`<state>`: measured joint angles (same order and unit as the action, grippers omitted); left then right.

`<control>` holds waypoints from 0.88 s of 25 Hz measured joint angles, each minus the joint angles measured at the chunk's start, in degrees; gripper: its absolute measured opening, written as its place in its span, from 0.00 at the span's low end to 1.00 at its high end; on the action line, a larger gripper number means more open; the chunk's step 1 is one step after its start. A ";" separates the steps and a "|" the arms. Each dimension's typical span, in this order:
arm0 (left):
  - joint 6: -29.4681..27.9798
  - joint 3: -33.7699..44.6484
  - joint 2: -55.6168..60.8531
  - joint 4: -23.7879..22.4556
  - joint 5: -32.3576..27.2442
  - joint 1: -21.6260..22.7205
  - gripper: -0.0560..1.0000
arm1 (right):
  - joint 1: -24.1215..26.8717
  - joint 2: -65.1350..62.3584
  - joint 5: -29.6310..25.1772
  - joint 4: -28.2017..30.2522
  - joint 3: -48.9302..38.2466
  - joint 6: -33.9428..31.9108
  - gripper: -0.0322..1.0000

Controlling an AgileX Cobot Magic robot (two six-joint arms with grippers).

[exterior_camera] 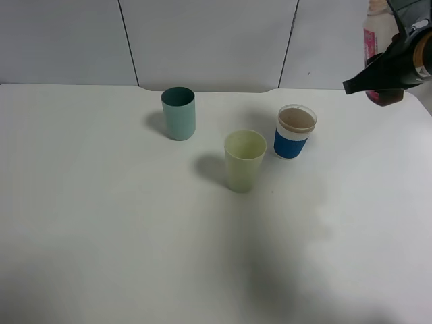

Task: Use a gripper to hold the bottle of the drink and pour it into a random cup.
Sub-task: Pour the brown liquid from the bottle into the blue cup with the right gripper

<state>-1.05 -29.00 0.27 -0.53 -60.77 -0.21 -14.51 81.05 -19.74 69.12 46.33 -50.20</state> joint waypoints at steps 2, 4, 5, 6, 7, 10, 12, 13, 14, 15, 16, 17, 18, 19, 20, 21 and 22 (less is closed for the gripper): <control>0.00 0.00 0.00 0.00 0.00 0.00 0.93 | -1.32 1.02 -2.20 3.49 0.00 -0.68 0.38; 0.00 0.00 0.00 0.00 0.00 0.00 0.93 | -2.48 2.28 -3.89 5.05 0.00 -0.97 0.38; 0.00 0.00 0.00 0.00 0.00 0.00 0.93 | -2.96 3.00 -4.53 5.52 0.00 -1.02 0.38; 0.00 0.00 0.00 0.00 0.00 0.00 0.93 | -3.39 3.73 -5.25 5.89 0.00 -1.02 0.38; 0.00 0.00 0.00 0.00 0.00 0.00 0.93 | -3.91 4.36 -6.02 6.22 0.00 -1.02 0.38; 0.00 0.00 0.00 0.00 0.00 0.00 0.93 | -5.44 6.34 -8.04 8.10 0.05 -1.02 0.38; 0.00 0.00 0.00 0.00 0.00 0.00 0.93 | -6.34 7.45 -9.60 9.46 0.05 -1.04 0.38; 0.00 0.00 0.00 0.00 0.00 0.00 0.93 | -6.69 8.12 -10.55 10.02 0.05 -1.04 0.38; 0.00 0.00 0.00 0.00 0.00 0.00 0.93 | -7.07 8.84 -11.49 10.60 0.05 -1.04 0.38; 0.00 0.00 0.00 0.00 0.00 0.00 0.93 | -7.54 9.42 -12.20 10.85 0.05 -1.04 0.38; 0.00 0.00 0.00 0.00 0.00 0.00 0.93 | -7.93 10.10 -12.98 11.35 0.05 -1.04 0.38; 0.00 0.00 0.00 0.00 0.00 0.00 0.93 | -8.43 10.76 -13.79 11.95 0.05 -1.04 0.38; 0.00 0.00 0.00 0.00 0.00 0.00 0.93 | -8.99 11.27 -14.54 12.34 0.05 -1.04 0.38; 0.00 0.00 0.00 0.00 0.00 0.00 0.93 | -9.57 11.91 -15.28 12.87 0.05 -1.04 0.38; 0.00 0.00 0.00 0.00 0.00 0.00 0.93 | -10.03 12.56 -15.96 13.36 0.05 -1.04 0.38; 0.00 0.00 0.00 0.00 0.00 0.00 0.93 | -10.59 13.22 -16.77 13.70 0.05 -1.04 0.38; 0.00 0.00 0.00 0.00 0.00 0.00 0.93 | -11.14 13.70 -17.35 13.91 0.05 -1.04 0.38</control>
<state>-1.05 -29.00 0.27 -0.53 -60.77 -0.21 -25.64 94.76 -37.10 83.02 46.38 -51.24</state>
